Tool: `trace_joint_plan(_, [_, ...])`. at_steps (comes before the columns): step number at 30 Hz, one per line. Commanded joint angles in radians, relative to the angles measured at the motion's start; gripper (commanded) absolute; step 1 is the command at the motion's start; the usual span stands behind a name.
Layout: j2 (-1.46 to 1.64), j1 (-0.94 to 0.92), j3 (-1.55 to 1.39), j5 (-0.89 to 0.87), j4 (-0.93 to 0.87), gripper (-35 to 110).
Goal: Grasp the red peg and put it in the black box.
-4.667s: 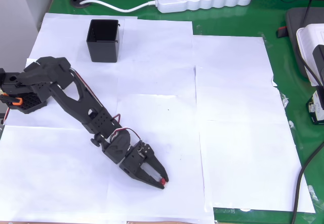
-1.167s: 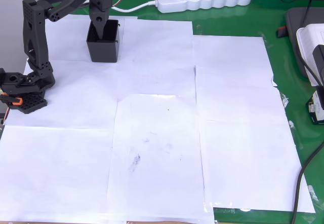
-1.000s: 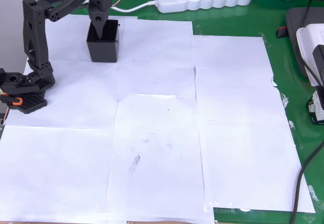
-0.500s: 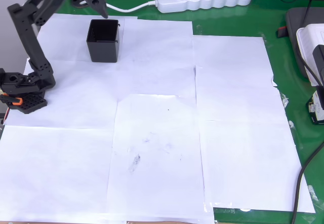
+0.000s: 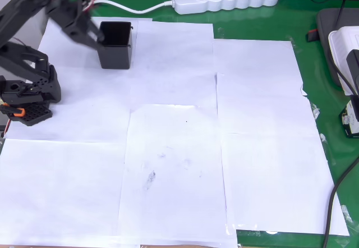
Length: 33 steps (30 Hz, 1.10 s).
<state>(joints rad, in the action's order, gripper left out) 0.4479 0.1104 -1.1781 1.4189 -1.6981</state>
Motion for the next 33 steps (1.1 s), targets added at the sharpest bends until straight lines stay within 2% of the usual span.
trace_joint_plan(1, [-0.206, -0.003, 0.236, 0.017, 0.037, 10])
trace_joint_plan(11, [-0.462, -0.063, 0.788, 0.026, 0.304, 10])
trace_joint_plan(15, [-0.529, -0.067, 0.916, 0.006, 0.301, 10])
trace_joint_plan(19, [-0.600, -0.069, 0.979, -0.026, 0.210, 10])
trace_joint_plan(20, [-0.612, -0.067, 0.980, -0.034, 0.178, 2])
trace_joint_plan(23, [-0.627, -0.067, 1.008, -0.104, 0.193, 0])
trace_joint_plan(33, [-0.632, -0.084, 1.074, -0.078, 0.224, 0])
